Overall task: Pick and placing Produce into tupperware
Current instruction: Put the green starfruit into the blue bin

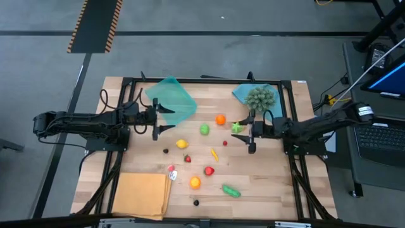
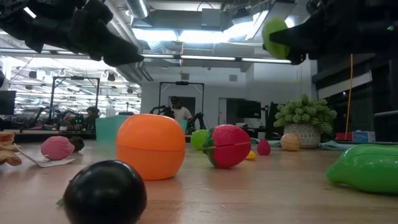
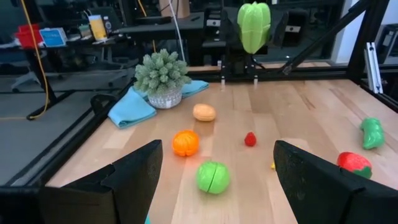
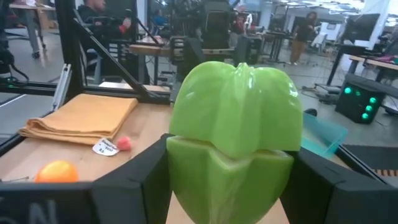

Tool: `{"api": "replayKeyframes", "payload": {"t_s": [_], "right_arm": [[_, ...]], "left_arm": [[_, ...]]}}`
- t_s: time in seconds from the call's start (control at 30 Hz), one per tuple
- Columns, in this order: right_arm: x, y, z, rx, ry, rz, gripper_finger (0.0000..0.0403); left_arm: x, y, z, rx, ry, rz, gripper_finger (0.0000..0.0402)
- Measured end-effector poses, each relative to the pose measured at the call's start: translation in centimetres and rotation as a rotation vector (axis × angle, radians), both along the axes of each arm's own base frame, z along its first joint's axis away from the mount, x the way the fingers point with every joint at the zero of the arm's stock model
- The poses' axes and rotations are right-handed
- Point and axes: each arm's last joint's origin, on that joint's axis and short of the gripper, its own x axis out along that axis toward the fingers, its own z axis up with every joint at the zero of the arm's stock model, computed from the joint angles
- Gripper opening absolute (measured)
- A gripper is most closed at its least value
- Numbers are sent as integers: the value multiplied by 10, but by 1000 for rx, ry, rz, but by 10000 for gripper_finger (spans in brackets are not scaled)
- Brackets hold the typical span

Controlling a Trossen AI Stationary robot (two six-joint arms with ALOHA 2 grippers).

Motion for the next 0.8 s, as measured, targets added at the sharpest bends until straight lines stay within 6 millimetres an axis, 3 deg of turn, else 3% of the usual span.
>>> {"api": "replayKeyframes", "payload": {"t_s": [0.2, 0.47, 0.8], "right_arm": [[8, -13, -5, 9, -26, 39, 228], [11, -23, -8, 19, -28, 69, 228], [22, -33, 2, -2, -39, 81, 228]], "left_arm": [[3, 1, 0, 66, -83, -7, 300], [-1, 0, -23, 83, -162, -1, 300], [4, 1, -20, 159, -237, 3, 300]]}}
